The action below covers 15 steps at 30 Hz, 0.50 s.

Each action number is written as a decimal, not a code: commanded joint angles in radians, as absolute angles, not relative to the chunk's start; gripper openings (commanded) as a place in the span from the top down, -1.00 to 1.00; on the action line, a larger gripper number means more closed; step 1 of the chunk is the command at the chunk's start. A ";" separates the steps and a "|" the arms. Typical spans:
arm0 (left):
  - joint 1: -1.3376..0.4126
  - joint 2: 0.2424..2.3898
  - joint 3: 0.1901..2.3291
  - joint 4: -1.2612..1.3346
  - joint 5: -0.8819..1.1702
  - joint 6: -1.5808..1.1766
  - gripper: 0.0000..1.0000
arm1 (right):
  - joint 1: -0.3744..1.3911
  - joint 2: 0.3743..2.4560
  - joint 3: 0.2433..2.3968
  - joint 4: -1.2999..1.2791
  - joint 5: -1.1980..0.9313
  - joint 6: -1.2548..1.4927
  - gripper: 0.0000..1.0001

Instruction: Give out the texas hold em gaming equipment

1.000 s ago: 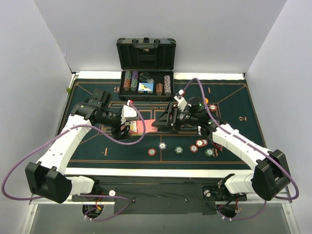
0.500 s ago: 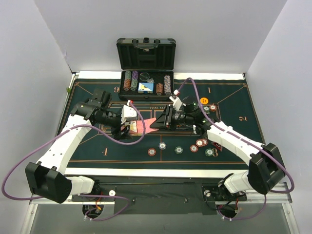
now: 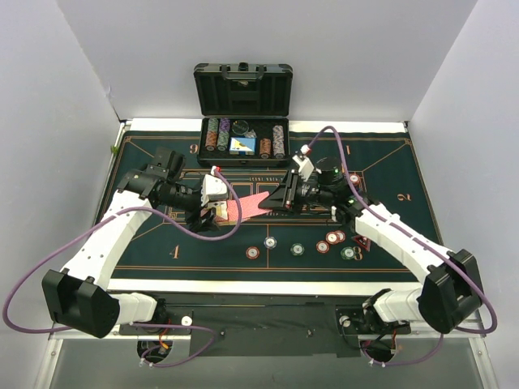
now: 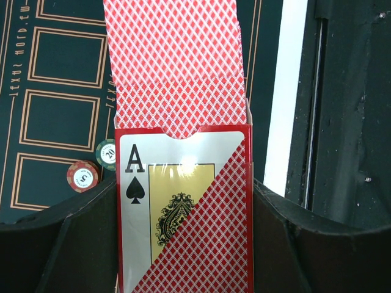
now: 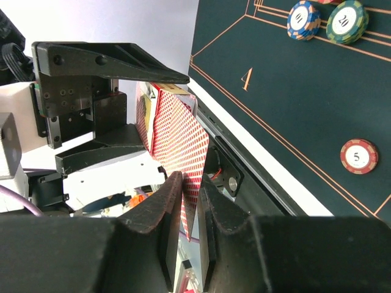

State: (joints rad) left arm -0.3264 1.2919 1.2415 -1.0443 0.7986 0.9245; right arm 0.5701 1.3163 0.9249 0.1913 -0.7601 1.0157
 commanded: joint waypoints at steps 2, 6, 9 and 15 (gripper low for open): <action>-0.319 1.259 1.270 -1.037 0.862 0.942 0.69 | 0.500 1.241 0.954 0.169 -0.808 0.989 0.79; -0.319 1.253 1.270 -1.042 0.864 0.942 0.69 | 0.422 1.226 0.994 0.153 -0.834 0.988 0.92; -0.316 1.247 1.267 -1.049 0.864 0.945 0.70 | 0.399 1.258 1.014 0.149 -0.842 0.985 1.00; -0.308 1.226 1.252 -1.055 0.862 0.951 0.70 | 0.393 1.347 0.997 0.259 -0.842 1.023 1.00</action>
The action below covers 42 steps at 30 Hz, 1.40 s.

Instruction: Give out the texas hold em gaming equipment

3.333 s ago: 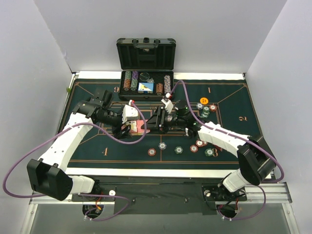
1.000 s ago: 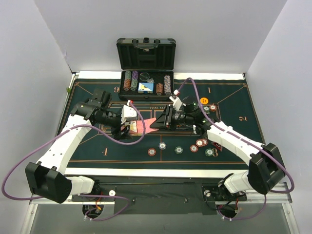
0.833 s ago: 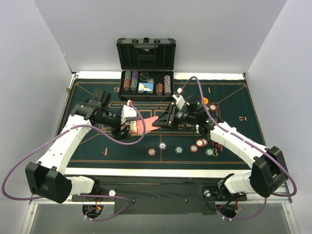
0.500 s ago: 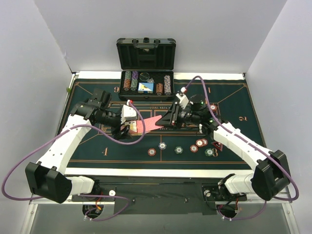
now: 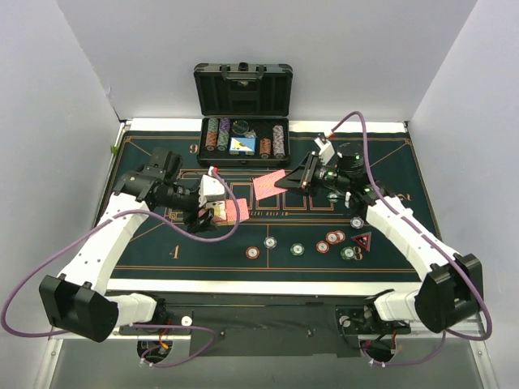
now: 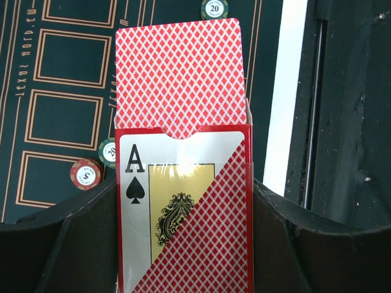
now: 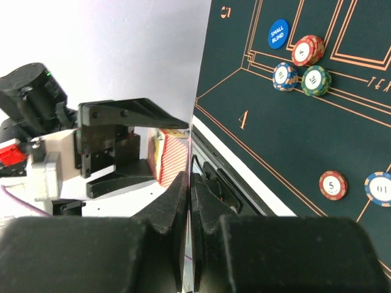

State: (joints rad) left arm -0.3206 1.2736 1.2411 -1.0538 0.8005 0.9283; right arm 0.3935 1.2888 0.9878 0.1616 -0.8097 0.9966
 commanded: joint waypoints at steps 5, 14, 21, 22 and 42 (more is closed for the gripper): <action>-0.307 1.212 1.261 -1.066 0.873 0.946 0.70 | 0.405 1.489 1.008 0.461 -0.821 1.101 1.00; -0.307 1.206 1.276 -1.065 0.885 0.916 0.71 | 0.581 1.966 1.394 0.434 -0.758 1.088 1.00; -0.308 1.198 1.275 -1.066 0.877 0.911 0.71 | 0.676 2.305 1.806 0.299 -0.710 1.083 1.00; -0.308 1.198 1.275 -1.066 0.876 0.911 0.71 | 0.681 2.325 1.845 0.281 -0.700 1.086 1.00; -0.307 1.201 1.266 -1.062 0.874 0.911 0.72 | 0.684 2.407 1.934 0.160 -0.612 1.014 -0.02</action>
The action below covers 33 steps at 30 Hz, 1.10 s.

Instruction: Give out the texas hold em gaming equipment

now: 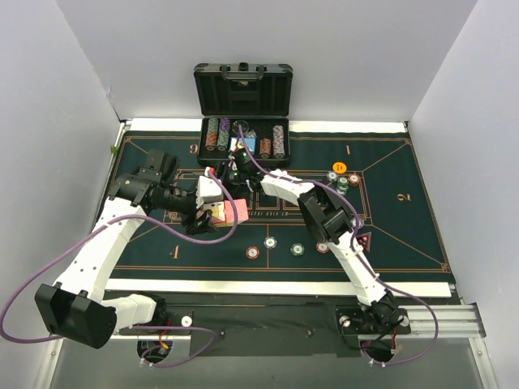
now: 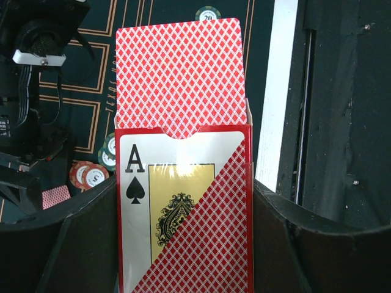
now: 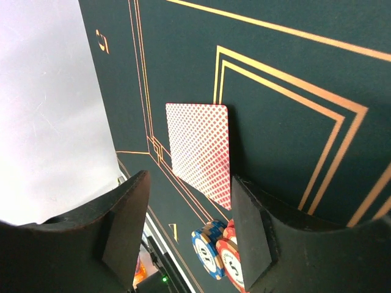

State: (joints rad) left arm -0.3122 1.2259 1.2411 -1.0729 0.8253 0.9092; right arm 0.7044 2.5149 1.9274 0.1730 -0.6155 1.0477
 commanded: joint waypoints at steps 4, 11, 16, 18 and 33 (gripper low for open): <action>-0.307 1.201 1.262 -1.060 0.871 0.911 0.72 | 0.661 2.346 1.914 0.169 -0.630 1.012 -0.04; -0.307 1.204 1.269 -1.057 0.870 0.905 0.72 | 0.615 2.266 1.930 0.144 -0.649 1.000 -0.13; -0.308 1.207 1.269 -1.057 0.868 0.904 0.72 | 0.588 2.102 1.728 0.110 -0.635 0.934 -0.24; -0.308 1.206 1.269 -1.054 0.871 0.904 0.72 | 0.574 2.009 1.584 0.135 -0.635 0.919 -0.29; -0.311 1.212 1.256 -1.048 0.865 0.920 0.72 | 0.508 1.364 0.953 0.336 -0.661 1.028 -0.71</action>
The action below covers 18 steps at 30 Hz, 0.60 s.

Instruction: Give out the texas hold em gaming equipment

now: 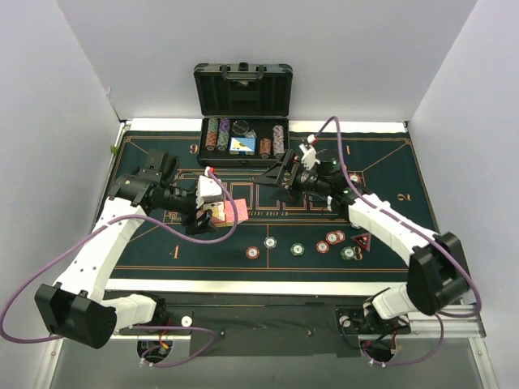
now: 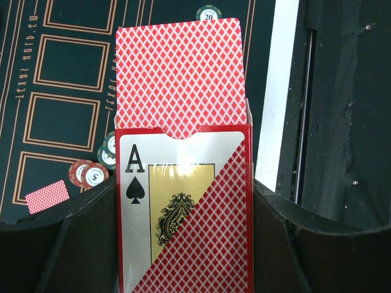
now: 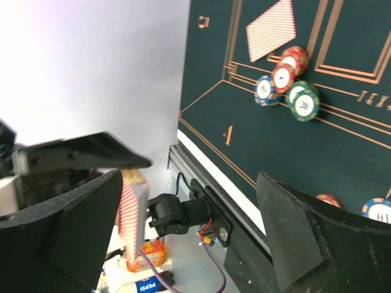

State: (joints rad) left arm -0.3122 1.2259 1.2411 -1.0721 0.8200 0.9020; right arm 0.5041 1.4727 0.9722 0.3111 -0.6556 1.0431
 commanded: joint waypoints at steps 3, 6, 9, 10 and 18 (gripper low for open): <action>-0.311 1.216 1.258 -1.043 0.867 0.922 0.72 | 0.517 1.328 0.933 0.339 -0.667 1.043 -0.72; -0.311 1.223 1.264 -1.040 0.867 0.922 0.72 | 0.557 1.319 0.933 0.371 -0.673 1.068 -0.73; -0.311 1.229 1.270 -1.039 0.867 0.922 0.72 | 0.645 1.350 0.980 0.280 -0.644 1.010 -0.74; -0.311 1.230 1.272 -1.039 0.865 0.922 0.72 | 0.661 1.370 0.994 0.276 -0.629 1.011 -0.74; -0.311 1.229 1.267 -1.035 0.865 0.920 0.72 | 0.727 1.420 0.989 0.354 -0.621 1.066 -0.72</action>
